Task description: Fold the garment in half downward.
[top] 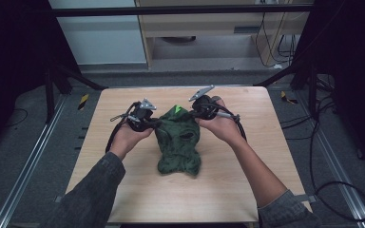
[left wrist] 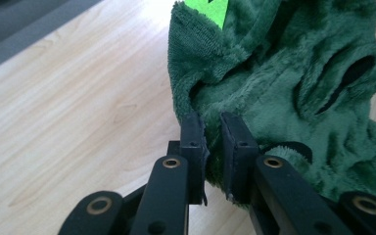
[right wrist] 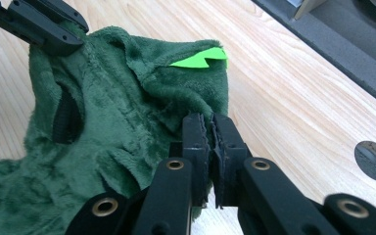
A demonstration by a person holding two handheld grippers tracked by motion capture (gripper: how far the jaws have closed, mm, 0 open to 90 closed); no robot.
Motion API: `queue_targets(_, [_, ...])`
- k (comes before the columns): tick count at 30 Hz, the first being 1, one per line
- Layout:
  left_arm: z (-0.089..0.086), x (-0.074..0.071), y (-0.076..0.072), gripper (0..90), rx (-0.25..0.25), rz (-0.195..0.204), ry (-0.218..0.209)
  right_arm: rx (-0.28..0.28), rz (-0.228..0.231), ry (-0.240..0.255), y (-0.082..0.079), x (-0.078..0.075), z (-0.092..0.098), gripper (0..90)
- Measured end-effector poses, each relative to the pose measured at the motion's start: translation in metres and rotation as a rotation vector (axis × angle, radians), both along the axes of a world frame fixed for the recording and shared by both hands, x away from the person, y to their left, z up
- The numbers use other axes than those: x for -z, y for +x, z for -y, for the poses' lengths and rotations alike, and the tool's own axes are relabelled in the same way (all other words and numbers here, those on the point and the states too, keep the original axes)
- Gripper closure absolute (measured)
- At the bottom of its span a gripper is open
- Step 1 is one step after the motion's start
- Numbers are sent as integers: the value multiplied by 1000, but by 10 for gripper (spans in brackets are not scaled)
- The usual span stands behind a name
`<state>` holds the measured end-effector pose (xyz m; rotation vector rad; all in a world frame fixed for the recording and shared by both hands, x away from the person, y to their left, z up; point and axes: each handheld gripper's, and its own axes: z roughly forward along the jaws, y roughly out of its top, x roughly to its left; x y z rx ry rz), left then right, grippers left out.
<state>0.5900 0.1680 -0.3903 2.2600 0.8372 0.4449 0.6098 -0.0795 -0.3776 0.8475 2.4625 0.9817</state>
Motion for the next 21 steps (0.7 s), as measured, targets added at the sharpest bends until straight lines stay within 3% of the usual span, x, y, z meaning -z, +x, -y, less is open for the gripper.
queue_targets(12, [3, -1, 3, 807, 0, 5, 6, 13, 9, -3, 5, -2, -1, 857])
queue_targets(21, [4, 9, -8, 800, 21, 7, 29, -6, 6, -14, -7, 12, 3, 856])
